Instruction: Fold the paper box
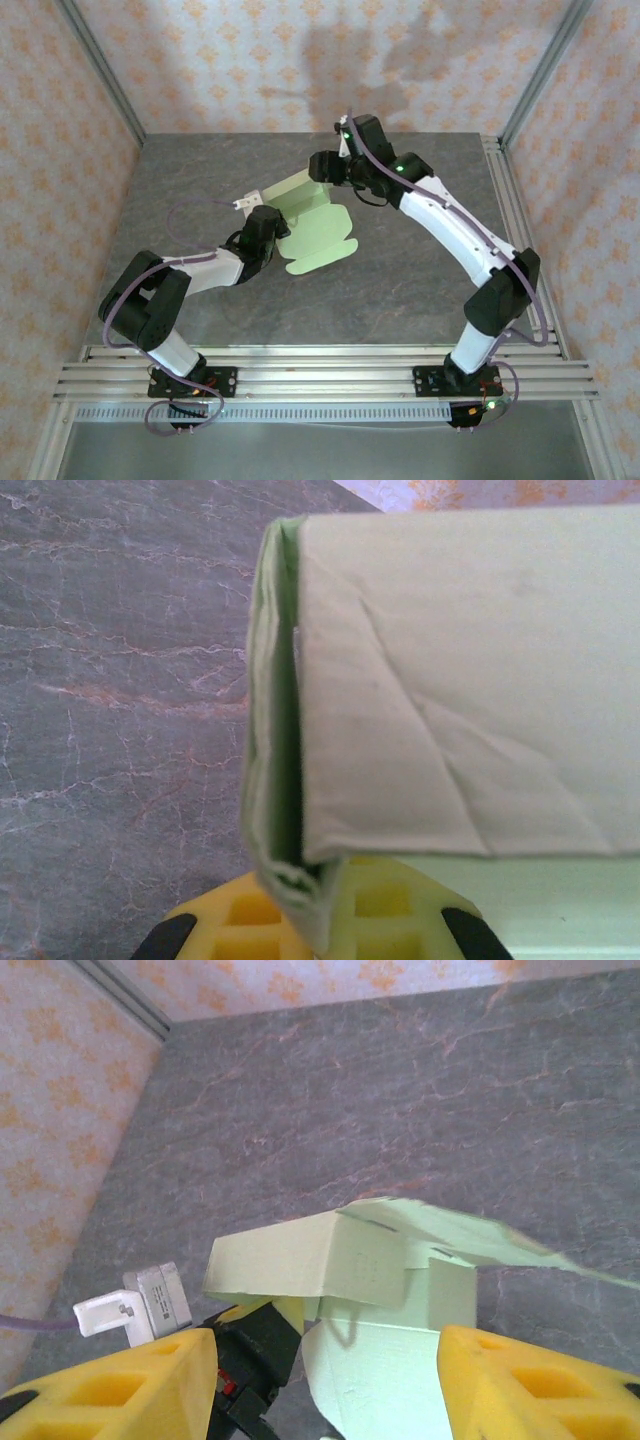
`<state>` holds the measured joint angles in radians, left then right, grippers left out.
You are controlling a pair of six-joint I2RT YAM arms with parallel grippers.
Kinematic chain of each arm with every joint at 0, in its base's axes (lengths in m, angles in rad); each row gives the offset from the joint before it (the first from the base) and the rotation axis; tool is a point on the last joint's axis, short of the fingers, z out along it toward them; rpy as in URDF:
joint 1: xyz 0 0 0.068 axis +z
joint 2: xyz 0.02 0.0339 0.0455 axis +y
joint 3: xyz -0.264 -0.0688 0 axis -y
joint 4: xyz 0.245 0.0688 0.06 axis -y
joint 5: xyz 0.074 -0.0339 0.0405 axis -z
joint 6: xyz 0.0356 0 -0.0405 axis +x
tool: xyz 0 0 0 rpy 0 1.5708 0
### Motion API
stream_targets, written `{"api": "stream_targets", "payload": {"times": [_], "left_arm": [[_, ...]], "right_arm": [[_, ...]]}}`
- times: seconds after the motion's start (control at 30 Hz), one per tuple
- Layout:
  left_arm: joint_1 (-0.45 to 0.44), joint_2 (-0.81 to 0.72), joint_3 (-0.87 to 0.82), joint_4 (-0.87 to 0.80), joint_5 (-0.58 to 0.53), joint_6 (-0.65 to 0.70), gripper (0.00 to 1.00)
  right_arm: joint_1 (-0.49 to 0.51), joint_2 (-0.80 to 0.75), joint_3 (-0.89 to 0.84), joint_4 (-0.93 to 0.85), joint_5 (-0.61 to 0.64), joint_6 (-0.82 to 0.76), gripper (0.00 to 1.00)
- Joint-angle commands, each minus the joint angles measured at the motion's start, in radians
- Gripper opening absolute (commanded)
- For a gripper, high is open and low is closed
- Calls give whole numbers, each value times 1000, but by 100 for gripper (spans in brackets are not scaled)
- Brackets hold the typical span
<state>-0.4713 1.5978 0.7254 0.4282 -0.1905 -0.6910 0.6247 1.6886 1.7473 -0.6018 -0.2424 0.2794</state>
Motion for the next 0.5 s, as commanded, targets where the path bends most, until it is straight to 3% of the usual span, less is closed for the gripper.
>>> {"api": "stream_targets", "payload": {"times": [0.0, 0.17, 0.3, 0.47], "left_arm": [[-1, -23, 38, -29, 5, -24, 0], [21, -10, 22, 25, 90, -43, 0], [47, -1, 2, 117, 217, -33, 0], [66, 9, 51, 105, 390, 31, 0]], "right_arm": [[-37, -73, -56, 48, 44, -45, 60], [-165, -148, -120, 58, -11, -93, 60], [-322, -101, -93, -2, -228, -100, 57], [-402, -50, -73, -6, -425, -253, 56]]}}
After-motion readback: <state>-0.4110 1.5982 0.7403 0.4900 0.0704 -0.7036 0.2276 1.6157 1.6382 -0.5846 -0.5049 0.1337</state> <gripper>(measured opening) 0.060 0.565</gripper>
